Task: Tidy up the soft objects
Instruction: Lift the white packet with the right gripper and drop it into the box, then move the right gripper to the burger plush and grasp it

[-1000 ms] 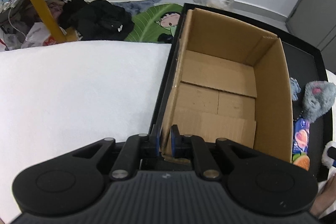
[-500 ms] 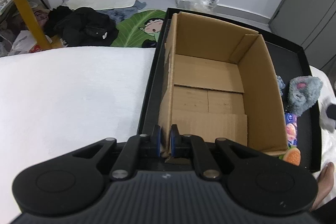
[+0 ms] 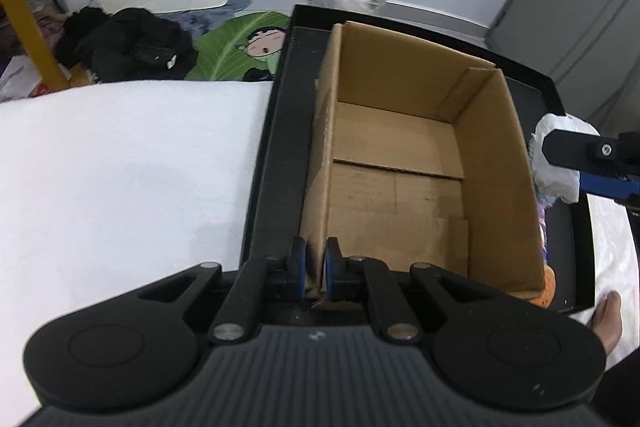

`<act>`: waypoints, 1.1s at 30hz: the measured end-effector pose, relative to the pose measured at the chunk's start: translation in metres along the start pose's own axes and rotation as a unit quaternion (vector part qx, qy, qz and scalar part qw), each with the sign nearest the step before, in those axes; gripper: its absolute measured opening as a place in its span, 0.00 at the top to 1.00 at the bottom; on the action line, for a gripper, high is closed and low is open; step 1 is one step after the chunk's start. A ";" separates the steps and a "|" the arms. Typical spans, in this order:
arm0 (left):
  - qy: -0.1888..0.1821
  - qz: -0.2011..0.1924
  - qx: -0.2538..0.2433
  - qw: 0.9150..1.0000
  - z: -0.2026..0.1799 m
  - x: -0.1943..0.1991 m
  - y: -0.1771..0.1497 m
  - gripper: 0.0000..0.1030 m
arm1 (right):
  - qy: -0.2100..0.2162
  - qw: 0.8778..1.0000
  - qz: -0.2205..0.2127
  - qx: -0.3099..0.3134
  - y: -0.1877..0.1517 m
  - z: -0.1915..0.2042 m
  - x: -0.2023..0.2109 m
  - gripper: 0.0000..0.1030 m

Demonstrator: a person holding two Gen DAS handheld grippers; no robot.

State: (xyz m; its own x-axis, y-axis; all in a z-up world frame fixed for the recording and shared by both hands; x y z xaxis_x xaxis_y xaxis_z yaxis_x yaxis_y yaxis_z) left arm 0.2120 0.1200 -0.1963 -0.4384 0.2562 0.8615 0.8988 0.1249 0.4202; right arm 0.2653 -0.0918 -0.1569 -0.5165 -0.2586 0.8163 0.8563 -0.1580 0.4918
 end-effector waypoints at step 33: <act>-0.020 0.014 0.032 0.999 0.011 -0.003 -0.001 0.88 | 0.003 1.000 0.023 0.002 0.002 0.005 -0.007 0.39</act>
State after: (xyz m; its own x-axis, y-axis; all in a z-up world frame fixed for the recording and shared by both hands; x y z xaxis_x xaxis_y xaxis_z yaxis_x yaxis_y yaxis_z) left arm 0.2123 0.1294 -0.2029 -0.4131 0.2986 0.8603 0.9098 0.1780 0.3750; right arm 0.2706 -0.0857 -0.1603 -0.4757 -0.2718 0.8365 0.8796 -0.1423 0.4540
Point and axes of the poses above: each gripper's, at about its wrist camera, not at the fingertips, and x roughly against the way its jaws point, z to its left, y to its top, the point moved 3 cm from there along -x, roughly the way its jaws point, and after that the axes turned 9 degrees about -y, right-handed, at the moved point
